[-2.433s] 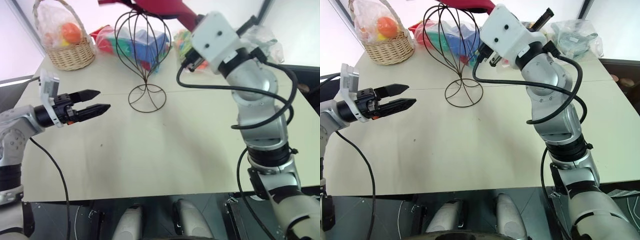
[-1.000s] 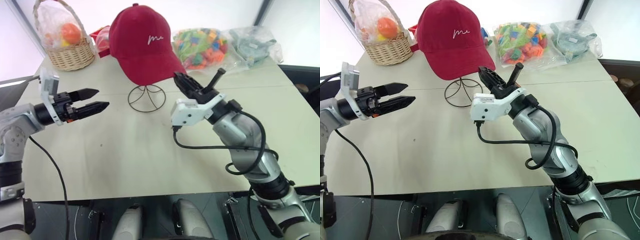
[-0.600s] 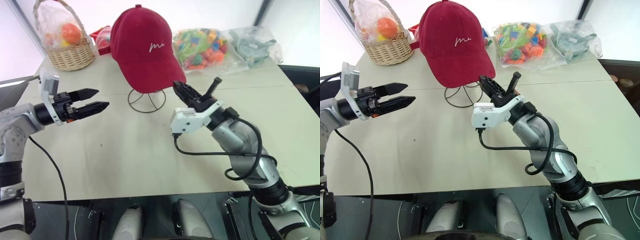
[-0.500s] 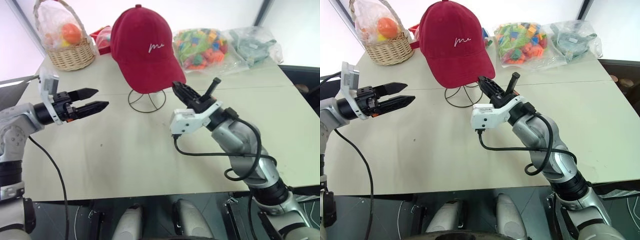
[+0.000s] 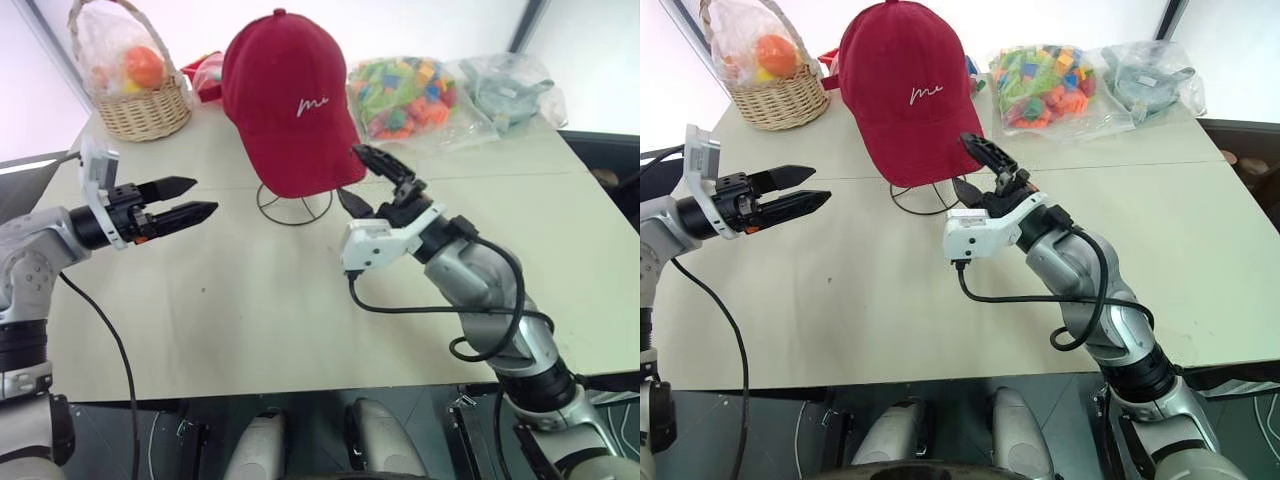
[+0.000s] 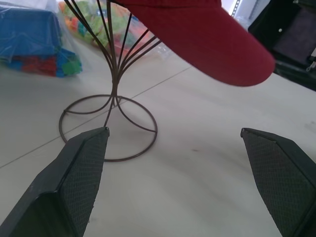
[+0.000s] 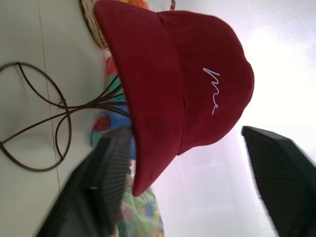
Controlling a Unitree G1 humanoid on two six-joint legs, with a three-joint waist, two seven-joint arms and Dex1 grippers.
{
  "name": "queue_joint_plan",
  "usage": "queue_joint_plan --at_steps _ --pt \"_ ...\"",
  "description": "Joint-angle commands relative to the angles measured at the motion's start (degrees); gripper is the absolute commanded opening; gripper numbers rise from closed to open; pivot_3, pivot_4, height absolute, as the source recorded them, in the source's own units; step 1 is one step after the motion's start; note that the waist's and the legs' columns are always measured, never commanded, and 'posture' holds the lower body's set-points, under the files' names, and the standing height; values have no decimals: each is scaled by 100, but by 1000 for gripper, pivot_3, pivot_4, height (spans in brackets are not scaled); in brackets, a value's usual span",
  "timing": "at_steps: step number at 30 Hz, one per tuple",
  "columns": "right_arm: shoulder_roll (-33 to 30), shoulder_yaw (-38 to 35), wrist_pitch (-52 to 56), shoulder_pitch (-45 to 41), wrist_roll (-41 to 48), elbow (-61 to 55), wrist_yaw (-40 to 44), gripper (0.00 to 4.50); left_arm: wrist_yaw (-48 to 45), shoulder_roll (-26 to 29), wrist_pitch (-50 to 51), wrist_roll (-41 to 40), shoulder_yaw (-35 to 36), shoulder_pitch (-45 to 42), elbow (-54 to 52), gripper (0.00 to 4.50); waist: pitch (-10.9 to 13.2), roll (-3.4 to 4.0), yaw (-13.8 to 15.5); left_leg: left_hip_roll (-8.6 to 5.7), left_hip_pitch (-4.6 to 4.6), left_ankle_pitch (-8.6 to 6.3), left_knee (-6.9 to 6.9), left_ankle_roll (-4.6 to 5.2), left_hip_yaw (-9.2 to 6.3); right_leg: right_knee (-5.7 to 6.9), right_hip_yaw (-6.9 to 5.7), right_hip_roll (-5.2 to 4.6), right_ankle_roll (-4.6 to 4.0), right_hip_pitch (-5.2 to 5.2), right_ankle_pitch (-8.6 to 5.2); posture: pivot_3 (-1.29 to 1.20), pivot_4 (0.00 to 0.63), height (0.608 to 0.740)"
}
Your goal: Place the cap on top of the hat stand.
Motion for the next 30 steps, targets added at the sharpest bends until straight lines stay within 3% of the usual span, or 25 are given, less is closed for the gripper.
queue_joint_plan --at_steps 1,10,13,23,30 --pt "-45 -236 -99 13 126 -156 25 4459 -17 41 -33 -26 93 -63 -106 4500 0 0 0 0 0 0 0 0 0 0 0 0 0 0 0 0 150 740" --pt "-337 -524 -138 373 515 -297 440 4459 0 43 -12 -57 151 67 -177 4500 0 0 2 0 1 0 1 0 0 3 0 0 0 1 0 0 150 740" --pt "-525 -928 -135 529 972 -299 573 4459 -1 59 -33 -36 168 91 -151 4500 0 0 11 0 1 0 1 0 0 3 0 -1 0 1 0 0 150 740" --pt "-1016 -2615 941 -795 4323 1054 1887 4459 92 170 -124 63 352 392 -165 4500 0 0 2 1 13 -1 1 2 -1 4 0 -2 0 13 0 0 150 740" --pt "-1754 -2806 1666 -697 5625 1675 3048 4459 364 183 -192 82 762 971 -498 4500 0 0 13 1 12 -19 1 34 -3 0 -1 -8 0 16 0 0 150 740"
